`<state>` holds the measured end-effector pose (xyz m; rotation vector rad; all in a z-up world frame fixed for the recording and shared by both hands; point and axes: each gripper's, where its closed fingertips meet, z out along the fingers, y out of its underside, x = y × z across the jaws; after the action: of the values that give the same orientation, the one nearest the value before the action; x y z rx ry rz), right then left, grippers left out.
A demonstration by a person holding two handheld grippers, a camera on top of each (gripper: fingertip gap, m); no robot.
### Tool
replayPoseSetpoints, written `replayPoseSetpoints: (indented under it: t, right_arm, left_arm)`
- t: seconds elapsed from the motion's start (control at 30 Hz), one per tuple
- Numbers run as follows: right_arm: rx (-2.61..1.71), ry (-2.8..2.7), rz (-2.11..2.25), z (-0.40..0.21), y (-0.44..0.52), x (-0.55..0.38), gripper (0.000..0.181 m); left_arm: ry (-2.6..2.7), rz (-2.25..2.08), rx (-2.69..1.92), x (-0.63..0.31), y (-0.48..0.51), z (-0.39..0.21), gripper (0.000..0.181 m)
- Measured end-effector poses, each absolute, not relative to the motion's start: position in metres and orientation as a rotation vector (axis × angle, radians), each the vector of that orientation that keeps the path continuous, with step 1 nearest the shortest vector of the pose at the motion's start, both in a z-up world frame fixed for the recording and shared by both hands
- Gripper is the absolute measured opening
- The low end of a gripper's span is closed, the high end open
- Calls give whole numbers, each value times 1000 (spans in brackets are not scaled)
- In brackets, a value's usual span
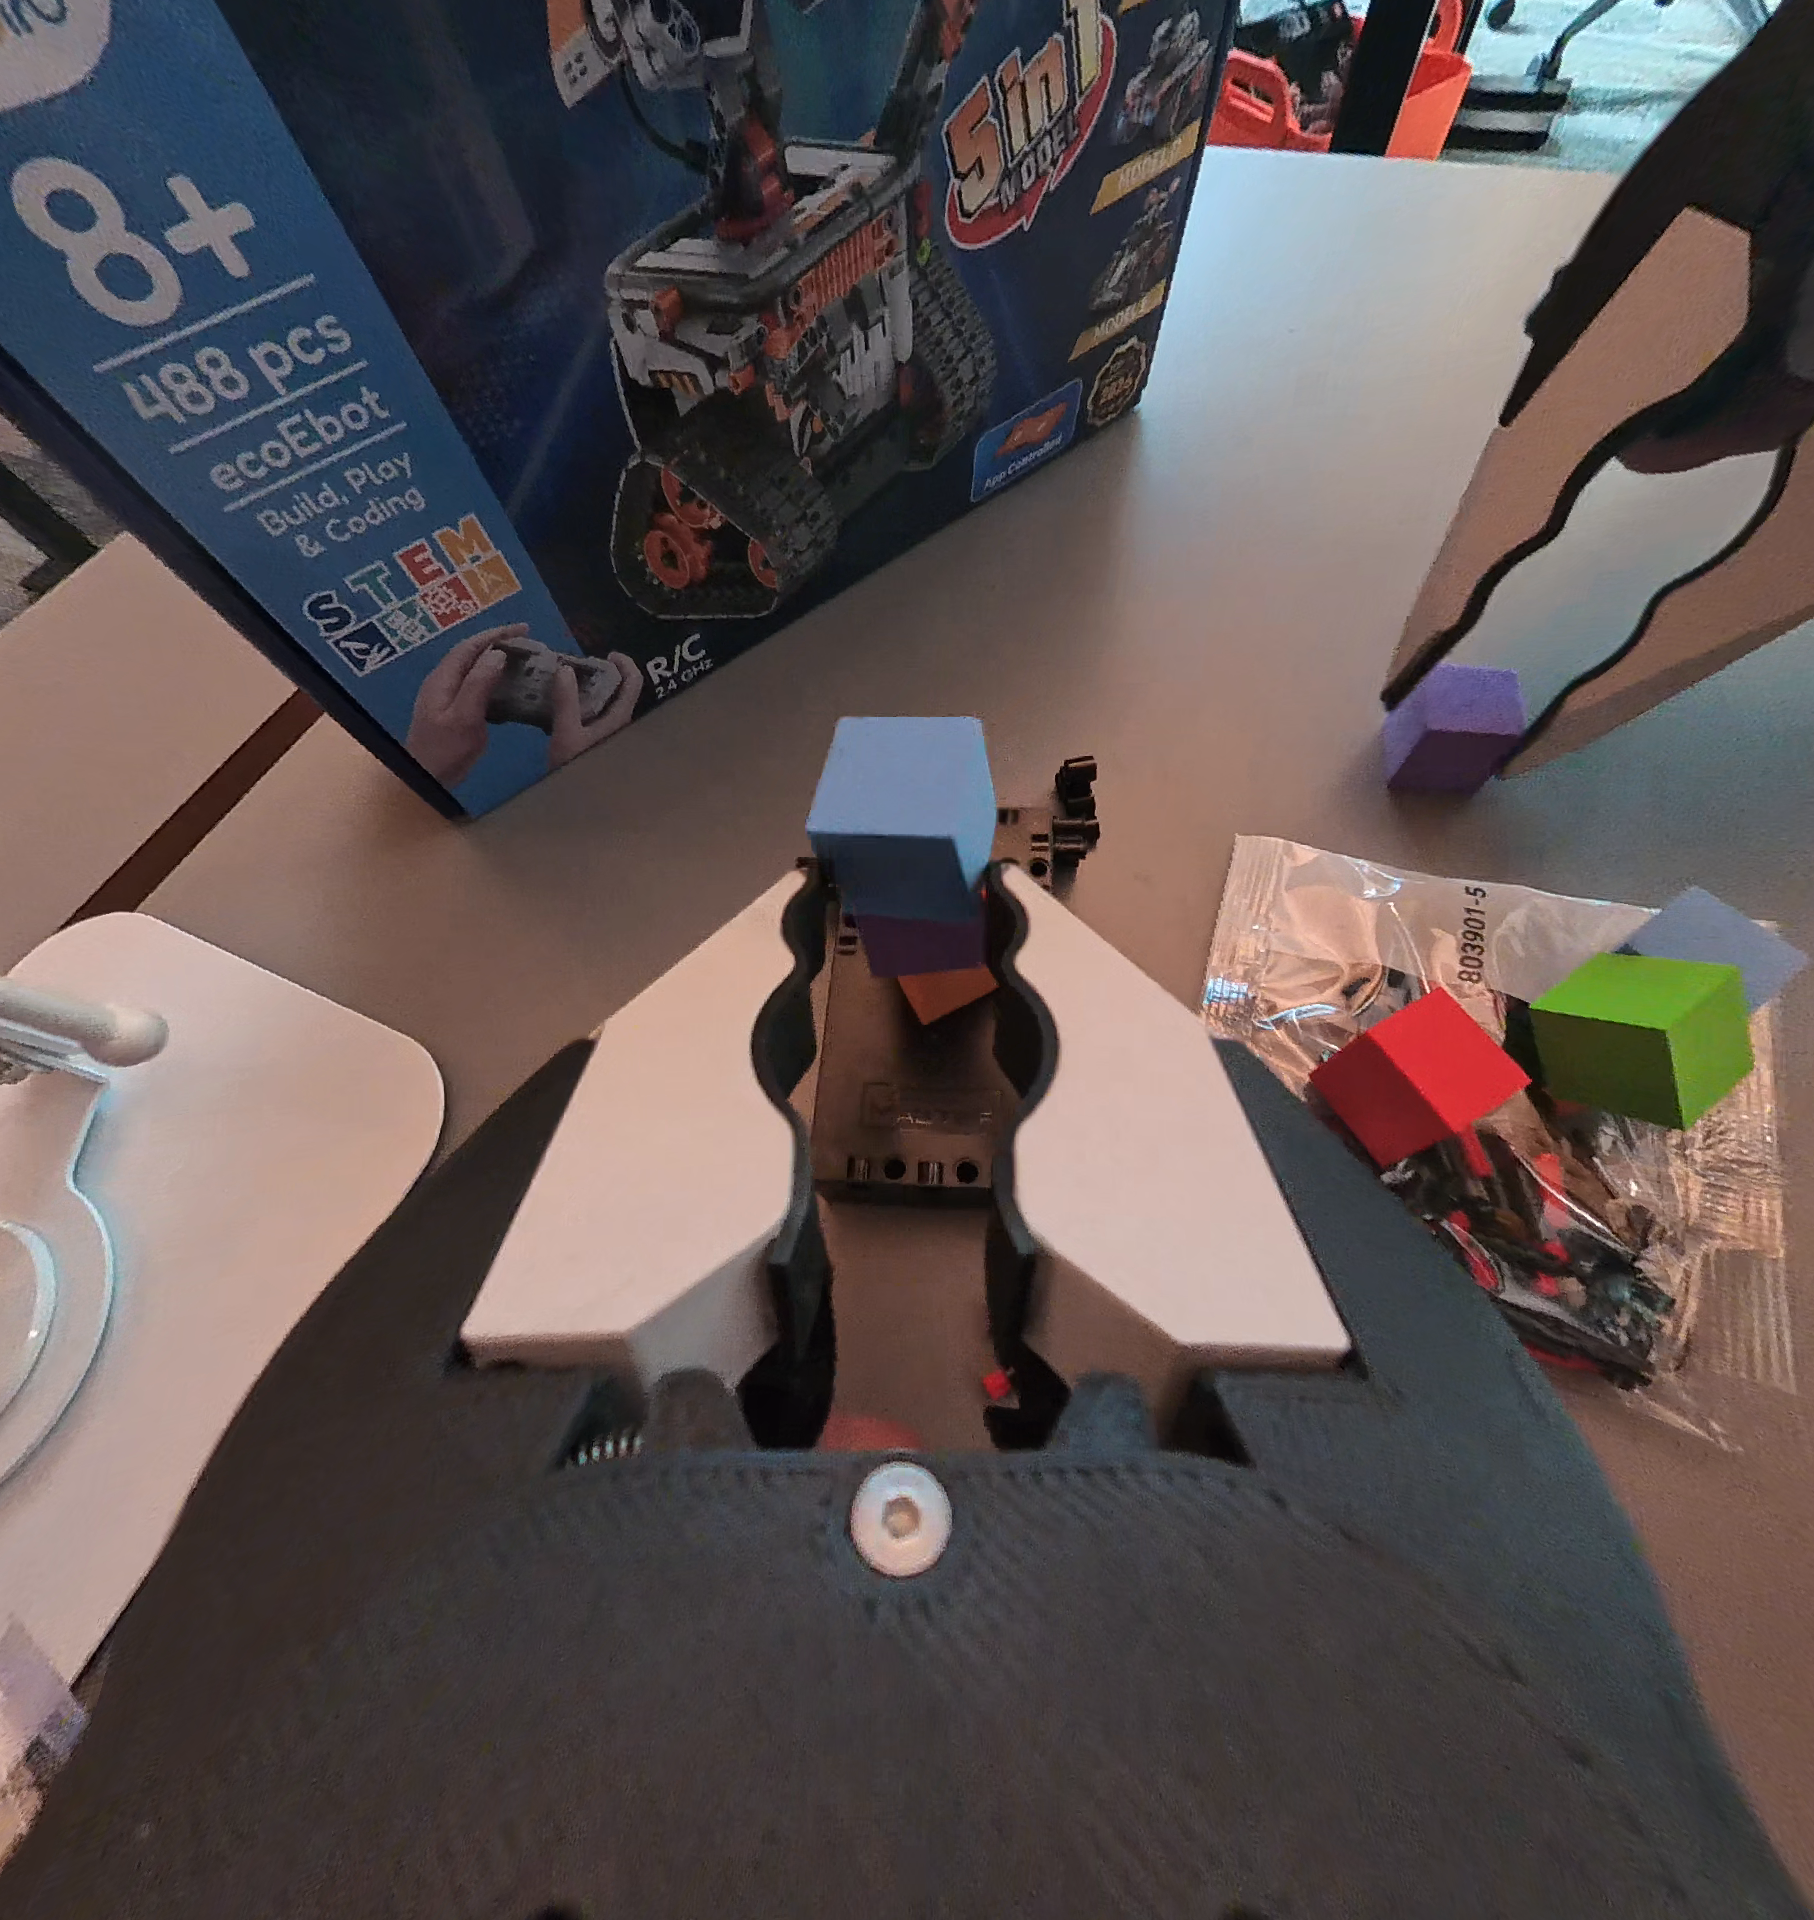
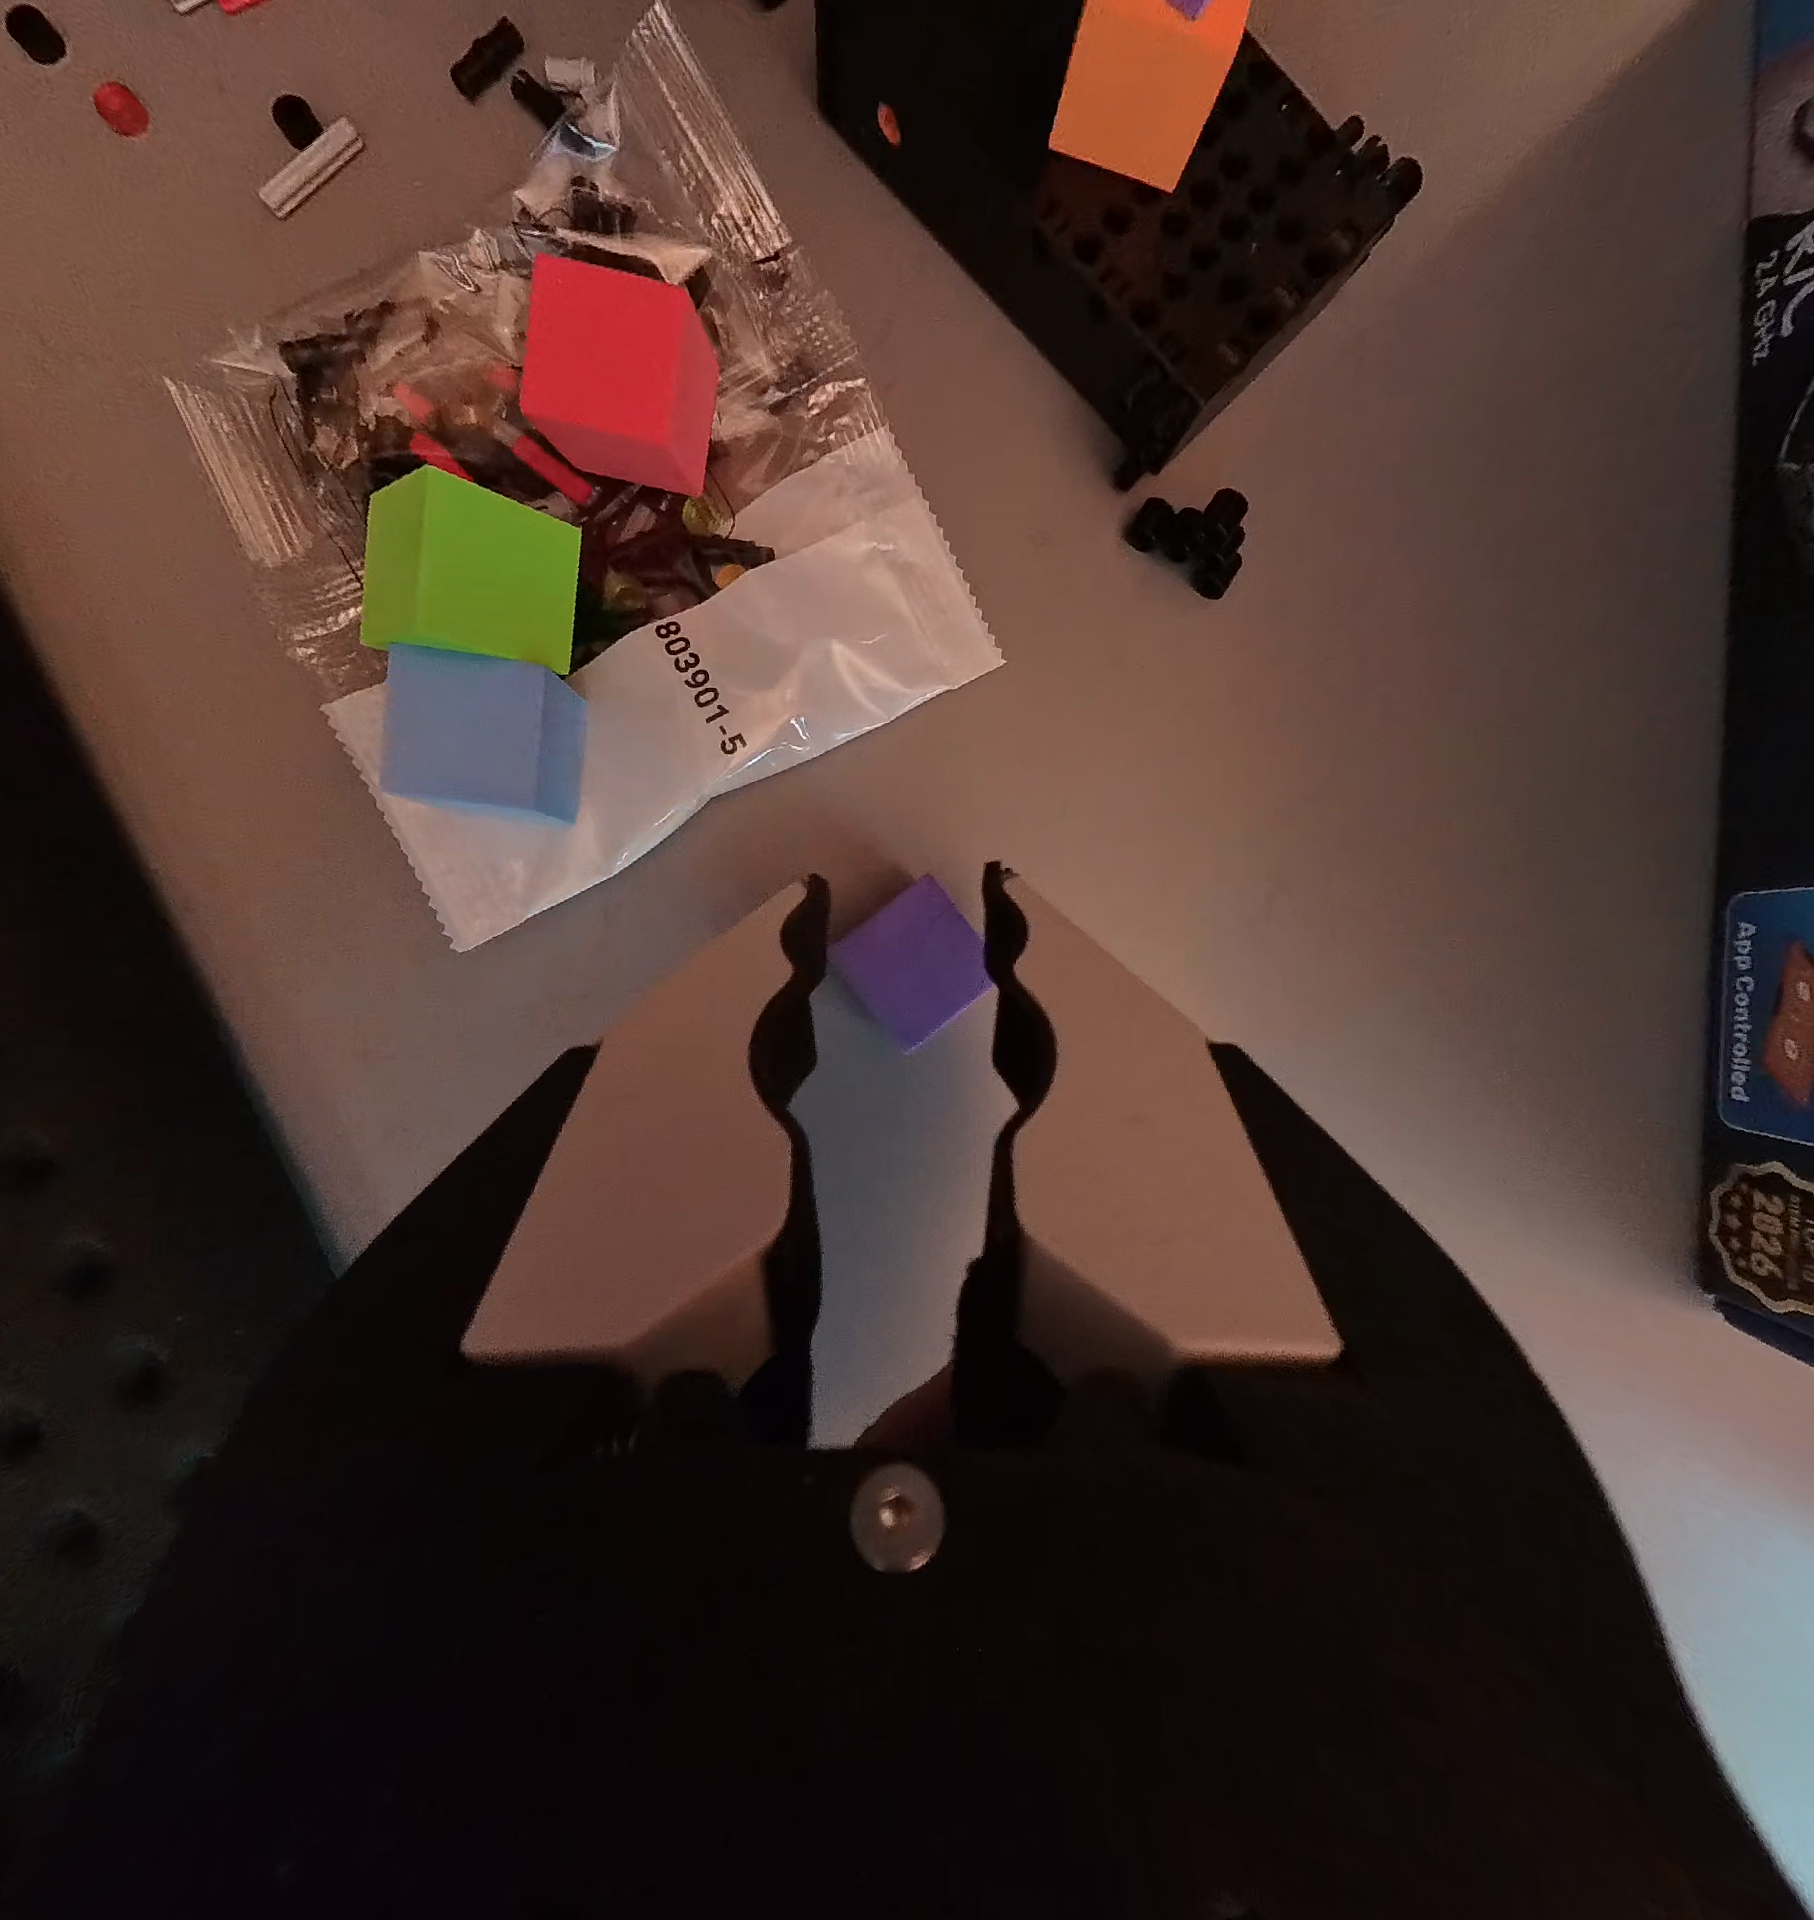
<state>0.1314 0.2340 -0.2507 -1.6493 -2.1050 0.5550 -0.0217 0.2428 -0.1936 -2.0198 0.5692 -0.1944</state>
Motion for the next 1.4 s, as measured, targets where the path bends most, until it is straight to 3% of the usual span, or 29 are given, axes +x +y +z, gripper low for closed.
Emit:
replayPoseSetpoints:
  t: [0.13,0.7,0.93,1.4]
  right_arm:
    - [-1653,-2104,565,-254,234,134,26]
    - [-1653,-2085,585,-254,238,145,44]
    - [-1638,-2096,581,-260,237,140,34]
    - [-1510,-1872,697,-191,252,81,35]
  left_arm:
    - [548,-206,-1998,-24,245,-190,28]
    - [559,-256,-1997,-18,243,-194,35]
    - [562,-259,-1996,-19,242,-193,38]
    - [541,-278,-1990,-23,242,-193,40]
